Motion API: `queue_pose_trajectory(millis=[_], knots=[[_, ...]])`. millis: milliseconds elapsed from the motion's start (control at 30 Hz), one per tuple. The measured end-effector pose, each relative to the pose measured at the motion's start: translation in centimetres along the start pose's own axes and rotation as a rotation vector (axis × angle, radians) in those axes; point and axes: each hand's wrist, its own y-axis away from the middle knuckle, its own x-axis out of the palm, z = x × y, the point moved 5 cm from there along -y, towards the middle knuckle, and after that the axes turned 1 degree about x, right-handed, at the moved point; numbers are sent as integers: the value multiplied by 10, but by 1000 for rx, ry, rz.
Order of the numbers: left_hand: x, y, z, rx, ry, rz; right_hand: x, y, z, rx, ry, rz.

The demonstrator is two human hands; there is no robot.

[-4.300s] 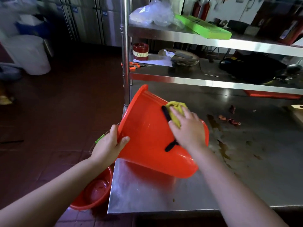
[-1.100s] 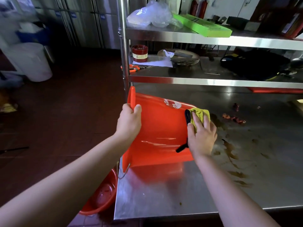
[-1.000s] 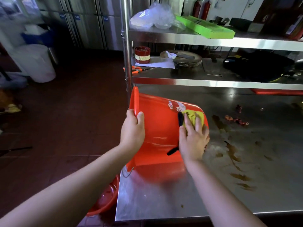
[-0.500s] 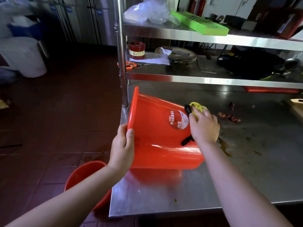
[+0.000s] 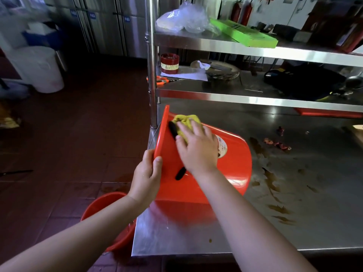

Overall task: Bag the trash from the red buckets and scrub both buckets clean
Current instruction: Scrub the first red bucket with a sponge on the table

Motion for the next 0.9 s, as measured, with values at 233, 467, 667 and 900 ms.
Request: queue_pose_trajectory(millis=[233,467,667,900], knots=[[-12,-15,-19,-13,-157,102,-15,11,-118,394,18,86],[12,-94,-43,-384,-125,48,-14,38,-108,398,21,-28],[30,-56,-52,-143,-86,12,-10,32,-21,125,-7,-114],[16,-44,-30,-49,-32,-14,-5,34,-47,49,51,-64]])
